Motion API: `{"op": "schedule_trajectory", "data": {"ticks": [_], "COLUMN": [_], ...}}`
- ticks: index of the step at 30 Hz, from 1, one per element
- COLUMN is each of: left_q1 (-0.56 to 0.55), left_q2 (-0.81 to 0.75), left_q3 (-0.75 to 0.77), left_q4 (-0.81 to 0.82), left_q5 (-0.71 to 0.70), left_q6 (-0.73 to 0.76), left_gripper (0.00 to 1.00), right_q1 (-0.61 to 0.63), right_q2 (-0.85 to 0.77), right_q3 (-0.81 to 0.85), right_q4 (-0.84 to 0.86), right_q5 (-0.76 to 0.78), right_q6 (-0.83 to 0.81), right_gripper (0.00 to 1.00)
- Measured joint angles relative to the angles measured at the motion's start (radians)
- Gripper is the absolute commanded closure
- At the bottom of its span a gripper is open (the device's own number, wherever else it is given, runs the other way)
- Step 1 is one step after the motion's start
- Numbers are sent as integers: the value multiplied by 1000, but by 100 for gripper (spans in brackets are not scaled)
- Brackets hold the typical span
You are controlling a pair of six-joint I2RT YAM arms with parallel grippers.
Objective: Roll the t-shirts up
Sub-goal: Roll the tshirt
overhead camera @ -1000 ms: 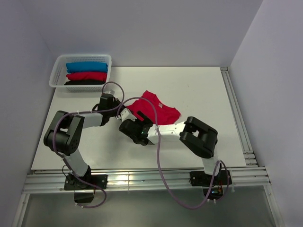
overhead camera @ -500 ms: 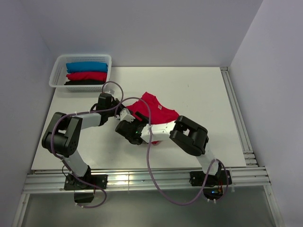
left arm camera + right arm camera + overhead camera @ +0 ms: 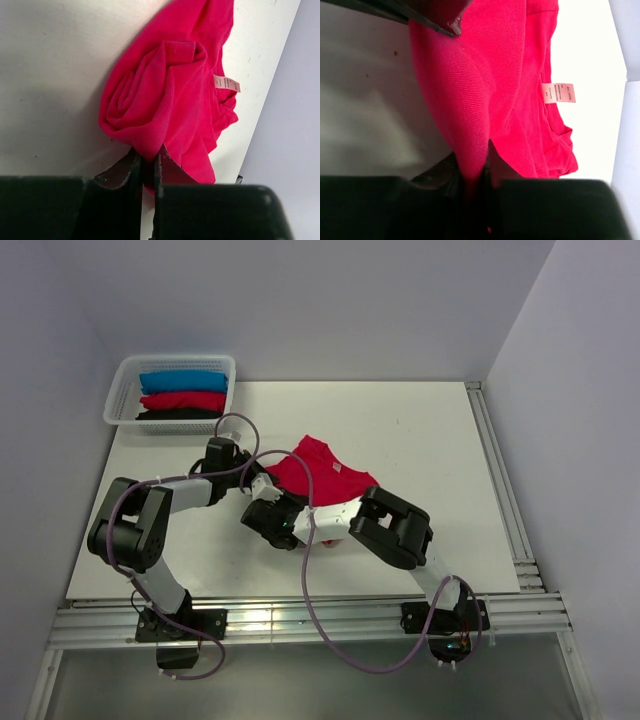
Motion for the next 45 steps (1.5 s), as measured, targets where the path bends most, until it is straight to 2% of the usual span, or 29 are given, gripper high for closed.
{"op": "schedule_trajectory", "data": {"ticks": [1,5,8,11,16,23,28,34,36,37,40,45], "left_q1": [2,9,22,44,97,142,176,177,177,177,177,175], "left_q2": [-1,-8,-24,-45,-95,-190,-249,-309,-352,-369,-412,-420], "left_q3": [0,-1,-2,-2,14,42,48,29,-19,-43,-125,-235], "left_q4": [-1,-6,-22,-37,-108,-223,-286,-308,-287,-275,-241,-153], "left_q5": [1,0,1,9,10,-12,-32,-34,-33,-32,-28,-7], "left_q6": [3,17,27,40,69,122,156,172,172,171,165,153], "left_gripper": [84,57,44,36,34,31,30,28,20,13,12,11], "right_q1": [0,1,2,3,-8,-59,-160,-351,-401,-431,-491,-536], "right_q2": [0,-1,-4,-23,-79,-164,-220,-251,-250,-248,-227,-141], "right_q3": [0,0,-4,-20,-56,-59,-60,-56,-56,-57,-59,-59], "right_q4": [0,5,13,14,-8,-55,-82,-85,-81,-72,-35,16], "right_q5": [-2,-14,-35,-71,-161,-400,-670,-1048,-1157,-1236,-1408,-1605], "right_q6": [-2,0,2,16,51,114,161,214,229,239,266,294], "right_gripper": [100,100,100,100,100,100,100,100,100,100,100,100]}}
